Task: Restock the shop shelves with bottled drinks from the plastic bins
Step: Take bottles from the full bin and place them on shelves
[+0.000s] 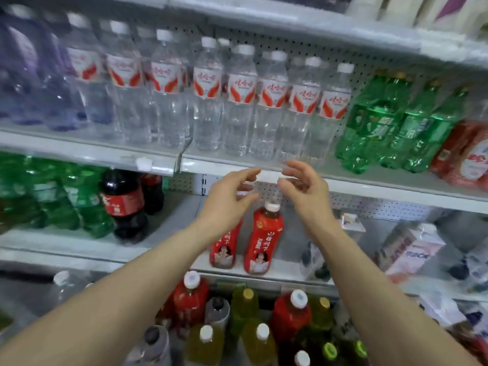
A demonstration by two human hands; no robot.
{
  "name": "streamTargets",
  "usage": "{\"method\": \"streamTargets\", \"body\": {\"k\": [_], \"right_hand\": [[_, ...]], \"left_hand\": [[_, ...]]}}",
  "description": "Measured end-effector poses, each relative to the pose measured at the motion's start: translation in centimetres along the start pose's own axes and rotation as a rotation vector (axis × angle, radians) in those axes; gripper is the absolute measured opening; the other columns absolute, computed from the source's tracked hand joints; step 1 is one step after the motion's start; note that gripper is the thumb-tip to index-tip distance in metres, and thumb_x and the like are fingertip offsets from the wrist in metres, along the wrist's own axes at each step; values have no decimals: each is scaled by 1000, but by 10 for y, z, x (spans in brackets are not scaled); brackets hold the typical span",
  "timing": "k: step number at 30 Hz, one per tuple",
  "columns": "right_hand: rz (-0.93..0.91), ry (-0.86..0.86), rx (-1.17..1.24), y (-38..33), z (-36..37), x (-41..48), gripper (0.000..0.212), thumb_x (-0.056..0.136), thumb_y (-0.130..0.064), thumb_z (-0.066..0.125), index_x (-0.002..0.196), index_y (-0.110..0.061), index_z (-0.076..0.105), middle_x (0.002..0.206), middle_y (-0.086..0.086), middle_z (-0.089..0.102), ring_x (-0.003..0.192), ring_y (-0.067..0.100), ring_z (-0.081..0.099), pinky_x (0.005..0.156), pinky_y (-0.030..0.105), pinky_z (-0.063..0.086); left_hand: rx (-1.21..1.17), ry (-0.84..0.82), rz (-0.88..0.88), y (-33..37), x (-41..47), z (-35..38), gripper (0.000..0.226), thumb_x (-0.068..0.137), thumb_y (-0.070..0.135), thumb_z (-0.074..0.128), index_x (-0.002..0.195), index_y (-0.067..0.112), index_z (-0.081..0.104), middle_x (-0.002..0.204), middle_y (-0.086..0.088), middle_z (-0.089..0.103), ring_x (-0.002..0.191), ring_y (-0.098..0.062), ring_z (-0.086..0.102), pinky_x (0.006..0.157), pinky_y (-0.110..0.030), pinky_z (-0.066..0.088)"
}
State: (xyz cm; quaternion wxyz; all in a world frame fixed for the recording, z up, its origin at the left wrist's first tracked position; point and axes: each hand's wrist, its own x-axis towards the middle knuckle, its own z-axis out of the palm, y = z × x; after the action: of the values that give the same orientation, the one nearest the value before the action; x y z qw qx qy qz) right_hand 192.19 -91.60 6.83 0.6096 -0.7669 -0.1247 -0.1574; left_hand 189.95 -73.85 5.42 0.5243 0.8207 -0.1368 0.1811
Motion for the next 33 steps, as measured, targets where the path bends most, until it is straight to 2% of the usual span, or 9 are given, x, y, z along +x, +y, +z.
{"method": "streamTargets", "body": {"k": [4,8,13,16,19,20,24,30,33], "right_hand": [[8,-96,0,-2,65,-27,36,91,-7,70,119,-29,64,116,1,70,97,8,66,92,36,56],[13,-242,10,-6,142,-56,35,94,-7,67,117,-33,63,115,-1,69,101,9,66,95,41,55],[7,-436,61,-17,245,-91,34,94,-6,67,114,-33,63,110,-1,68,98,7,64,94,40,55],[20,-521,92,-27,304,-112,37,91,-5,70,109,-37,63,109,3,69,98,17,65,87,38,57],[38,-584,114,-34,358,-134,34,79,-32,73,106,-51,64,107,-5,71,101,21,67,89,42,56],[47,-616,121,-33,375,-142,34,78,-34,73,106,-51,64,107,-7,71,100,20,68,91,45,56],[103,-725,122,-26,443,-173,35,90,-12,71,110,-40,63,109,0,70,100,19,68,96,52,54],[233,-841,72,-15,523,-217,32,94,-11,68,120,-28,61,113,-4,67,105,13,64,99,43,54],[253,-905,14,-13,554,-231,34,95,-14,67,126,-27,59,118,-7,65,107,11,62,88,23,52]], "left_hand": [[15,71,-51,-25,-37,-59,49,88,8,70,134,21,58,124,2,63,101,-4,62,88,-7,47],[104,140,-115,-59,-78,-125,49,89,12,69,135,23,57,127,2,63,108,-8,61,94,-17,49],[162,303,-247,-101,-131,-206,45,88,7,68,132,19,61,124,-1,64,108,-10,62,82,-2,44],[177,393,-338,-121,-164,-250,43,90,9,68,131,20,60,124,1,64,107,-7,59,84,-10,48],[187,496,-443,-141,-199,-290,41,92,11,66,131,21,60,124,3,64,109,-7,58,89,-20,49],[195,525,-480,-148,-212,-302,41,92,12,66,131,22,60,124,3,64,111,-9,58,91,-22,48],[248,591,-612,-181,-258,-347,44,91,10,65,134,18,59,128,0,63,118,-15,57,101,-31,46],[210,715,-834,-235,-323,-397,50,92,14,65,140,22,52,136,0,59,121,-20,56,97,-30,45],[150,780,-933,-258,-348,-410,58,93,9,63,146,24,44,143,-2,52,122,-23,55,97,-41,52]]}}
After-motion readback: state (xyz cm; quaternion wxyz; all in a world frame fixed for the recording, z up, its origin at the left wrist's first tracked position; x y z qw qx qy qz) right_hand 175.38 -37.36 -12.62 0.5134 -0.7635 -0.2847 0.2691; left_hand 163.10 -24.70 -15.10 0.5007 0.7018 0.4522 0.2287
